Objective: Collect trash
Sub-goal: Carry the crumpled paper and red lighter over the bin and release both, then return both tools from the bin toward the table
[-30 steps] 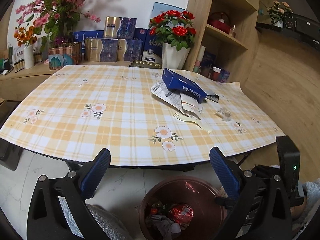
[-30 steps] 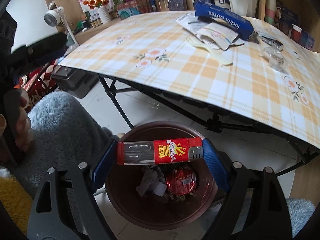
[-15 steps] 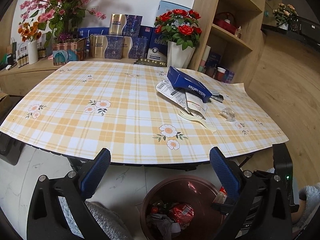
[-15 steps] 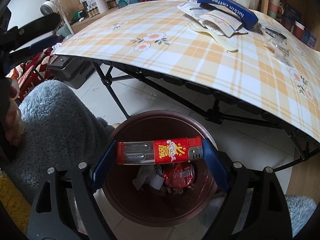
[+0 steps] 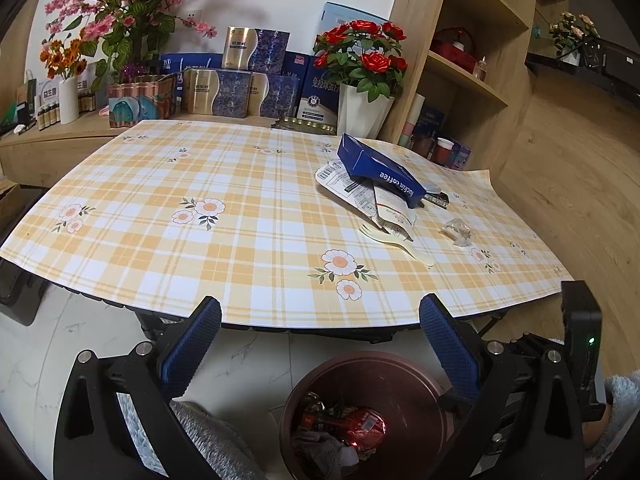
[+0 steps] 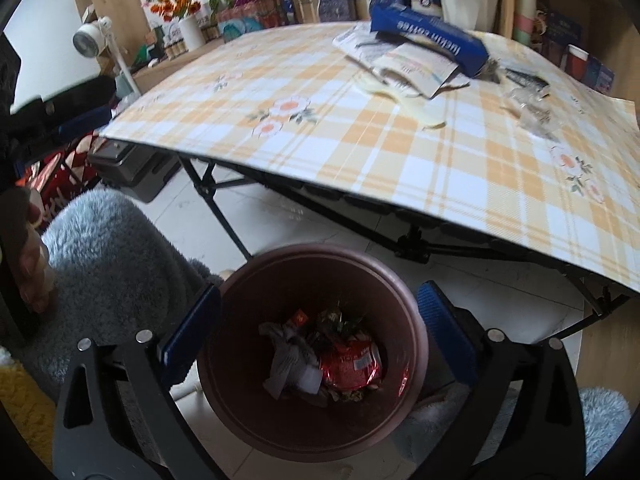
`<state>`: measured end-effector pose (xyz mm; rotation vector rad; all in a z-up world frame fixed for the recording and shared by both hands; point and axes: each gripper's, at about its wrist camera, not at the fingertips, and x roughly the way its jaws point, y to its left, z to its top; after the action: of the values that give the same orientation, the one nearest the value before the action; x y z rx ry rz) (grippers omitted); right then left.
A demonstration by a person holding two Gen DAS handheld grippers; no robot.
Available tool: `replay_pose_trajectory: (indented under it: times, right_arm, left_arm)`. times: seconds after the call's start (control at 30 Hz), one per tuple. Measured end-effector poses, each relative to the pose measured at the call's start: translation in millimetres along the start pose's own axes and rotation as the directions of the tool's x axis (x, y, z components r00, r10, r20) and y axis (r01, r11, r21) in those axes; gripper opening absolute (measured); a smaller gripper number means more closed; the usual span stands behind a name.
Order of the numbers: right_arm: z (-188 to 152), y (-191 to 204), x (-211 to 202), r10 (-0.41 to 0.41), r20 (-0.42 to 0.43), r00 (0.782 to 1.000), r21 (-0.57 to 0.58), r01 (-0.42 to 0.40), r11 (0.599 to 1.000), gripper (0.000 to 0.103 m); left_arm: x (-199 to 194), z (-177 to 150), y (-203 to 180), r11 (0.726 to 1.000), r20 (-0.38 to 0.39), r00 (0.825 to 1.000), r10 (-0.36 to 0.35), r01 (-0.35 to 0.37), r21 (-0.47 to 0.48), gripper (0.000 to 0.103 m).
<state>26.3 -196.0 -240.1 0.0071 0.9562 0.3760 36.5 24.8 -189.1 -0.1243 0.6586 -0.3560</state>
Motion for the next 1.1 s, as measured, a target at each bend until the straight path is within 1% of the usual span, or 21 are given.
replay_pose_trajectory:
  times: [0.3, 0.53, 0.73, 0.93, 1.03, 1.1]
  right_arm:
    - [6, -8, -14, -0.007, 0.072, 0.997, 0.036, 0.004, 0.999, 0.097]
    - [10, -25, -29, -0.023, 0.138, 0.99, 0.103, 0.009, 0.995, 0.097]
    - [15, -40, -36, -0.04, 0.169, 0.985, 0.154, 0.013, 0.988, 0.097]
    - [28, -61, -43, -0.066, 0.183, 0.981, 0.174, 0.034, 0.984, 0.097]
    - [45, -83, -49, -0.074, 0.191, 0.979, 0.187, 0.038, 0.982, 0.097]
    - [56, -98, -51, -0.101, 0.196, 0.975, 0.19, 0.063, 0.98, 0.097]
  left_arm:
    - [1, 0, 0, 1.0, -0.003, 1.0, 0.003, -0.003, 0.005, 0.097]
    - [3, 0, -5, 1.0, -0.012, 1.0, 0.013, -0.012, 0.024, 0.097]
    - [9, -1, -6, 0.999, -0.03, 0.999, 0.018, -0.017, 0.032, 0.097]
    - [16, -1, -10, 0.999, -0.05, 0.999, 0.02, -0.018, 0.039, 0.097]
    - [21, 0, -12, 0.999, -0.062, 0.998, 0.019, -0.017, 0.046, 0.097]
    - [23, 0, -13, 0.999, -0.069, 0.997, 0.017, -0.014, 0.048, 0.097]
